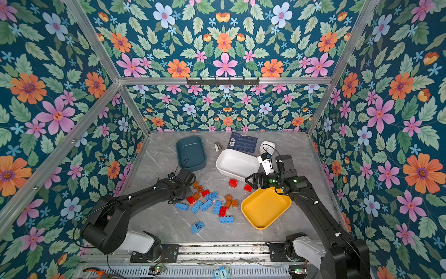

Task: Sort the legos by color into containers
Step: 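Grasp an orange-brown brick with the left gripper while the right arm lifts, then carry the orange-brown brick with the left gripper and drop it into the teal tub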

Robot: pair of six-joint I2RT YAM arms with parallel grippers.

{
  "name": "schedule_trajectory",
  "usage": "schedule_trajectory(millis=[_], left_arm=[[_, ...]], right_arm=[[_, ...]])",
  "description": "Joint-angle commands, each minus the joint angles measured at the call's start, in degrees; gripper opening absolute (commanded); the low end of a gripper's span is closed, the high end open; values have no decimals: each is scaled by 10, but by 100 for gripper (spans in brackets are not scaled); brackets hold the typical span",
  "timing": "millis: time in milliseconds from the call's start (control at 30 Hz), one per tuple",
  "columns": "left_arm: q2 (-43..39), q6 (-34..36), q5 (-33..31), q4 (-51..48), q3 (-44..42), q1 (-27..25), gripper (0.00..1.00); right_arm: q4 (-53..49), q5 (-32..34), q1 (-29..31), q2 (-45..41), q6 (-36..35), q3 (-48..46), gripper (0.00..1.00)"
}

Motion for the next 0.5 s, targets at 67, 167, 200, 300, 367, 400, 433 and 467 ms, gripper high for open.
schedule_trajectory(millis=[67,167,200,300,367,400,433,467], left_arm=[[-16,59,-46,-52,57,1,33],[-7,122,-73,-69,118,1,33],[2,153,-85,-75,144,2,33],[39,230,-116,-79,218,16,32],[66,278,-112,-49,251,36,32],[84,300,-107,-38,271,47,32],[102,316,-108,-30,289,56,31],[123,332,-107,-23,312,66,31]], right_arm=[[3,-8,1,-2,-3,7,99],[15,-18,0,1,2,13,99],[19,-21,1,2,5,14,99],[28,-24,0,4,10,18,99],[35,-25,1,6,13,18,99],[40,-26,1,6,16,17,99],[43,-26,1,7,18,16,99],[45,-27,1,9,20,16,99]])
